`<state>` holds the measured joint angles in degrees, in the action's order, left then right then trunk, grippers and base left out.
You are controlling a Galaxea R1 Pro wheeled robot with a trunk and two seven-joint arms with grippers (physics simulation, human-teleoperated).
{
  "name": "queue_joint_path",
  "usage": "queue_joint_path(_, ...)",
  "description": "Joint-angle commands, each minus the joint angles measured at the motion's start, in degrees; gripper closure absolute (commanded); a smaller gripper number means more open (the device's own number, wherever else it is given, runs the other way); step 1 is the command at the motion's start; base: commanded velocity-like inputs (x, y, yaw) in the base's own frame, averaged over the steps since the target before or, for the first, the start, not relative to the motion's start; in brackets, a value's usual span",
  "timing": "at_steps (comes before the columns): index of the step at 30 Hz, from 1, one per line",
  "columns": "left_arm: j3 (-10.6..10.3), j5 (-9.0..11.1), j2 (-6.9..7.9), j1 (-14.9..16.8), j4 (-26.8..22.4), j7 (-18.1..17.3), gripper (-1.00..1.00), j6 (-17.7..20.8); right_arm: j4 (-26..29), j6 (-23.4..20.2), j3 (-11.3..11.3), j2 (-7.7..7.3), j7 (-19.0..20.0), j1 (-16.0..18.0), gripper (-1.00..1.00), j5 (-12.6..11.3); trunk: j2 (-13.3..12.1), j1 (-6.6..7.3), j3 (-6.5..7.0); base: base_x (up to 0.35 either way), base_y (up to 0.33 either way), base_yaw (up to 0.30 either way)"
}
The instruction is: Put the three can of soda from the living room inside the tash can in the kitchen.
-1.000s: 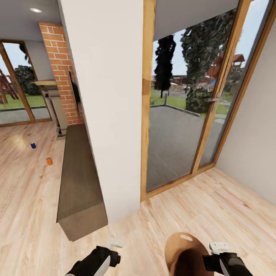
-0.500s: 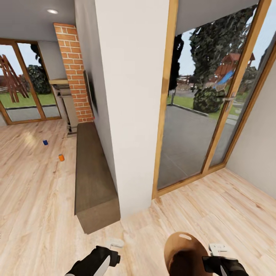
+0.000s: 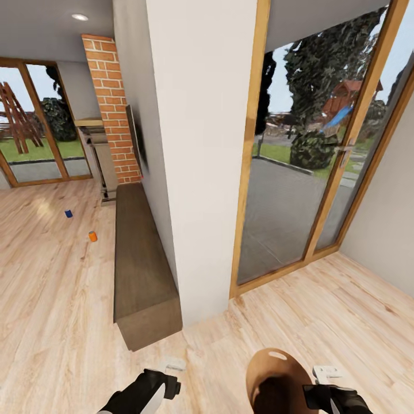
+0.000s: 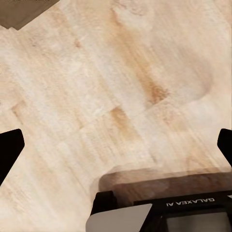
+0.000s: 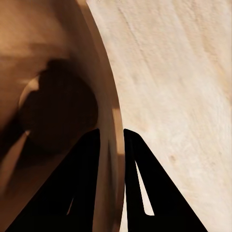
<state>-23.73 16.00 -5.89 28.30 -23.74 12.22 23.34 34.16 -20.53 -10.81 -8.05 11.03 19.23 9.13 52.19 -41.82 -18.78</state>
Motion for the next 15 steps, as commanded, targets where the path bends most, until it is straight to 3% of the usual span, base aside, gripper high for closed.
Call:
queue_joint_path(1,0.0,0.0,0.0,0.0,0.01,0.0,-1.0,-0.01,0.03,-0.03,-0.03,0.02,0.4,0.02,1.0,-0.68,0.0,0.0,0.01,0.0,0.185,0.0)
queue_joint_path(12,0.14,0.21,0.06,0.0,0.03,0.06,-1.0,0.05,0.03,0.27,0.04,0.05,0.15,0.02,1.0,-0.63,0.0,0.0,0.01,0.0,0.287,0.0)
queue_joint_path(15,0.16,1.33,0.09,0.0,0.11,-0.01,-1.0,0.12,0.03,0.3,0.0,0.05,0.19,0.02,1.0,-0.66,0.0,0.0,0.01,0.0,0.32,0.0)
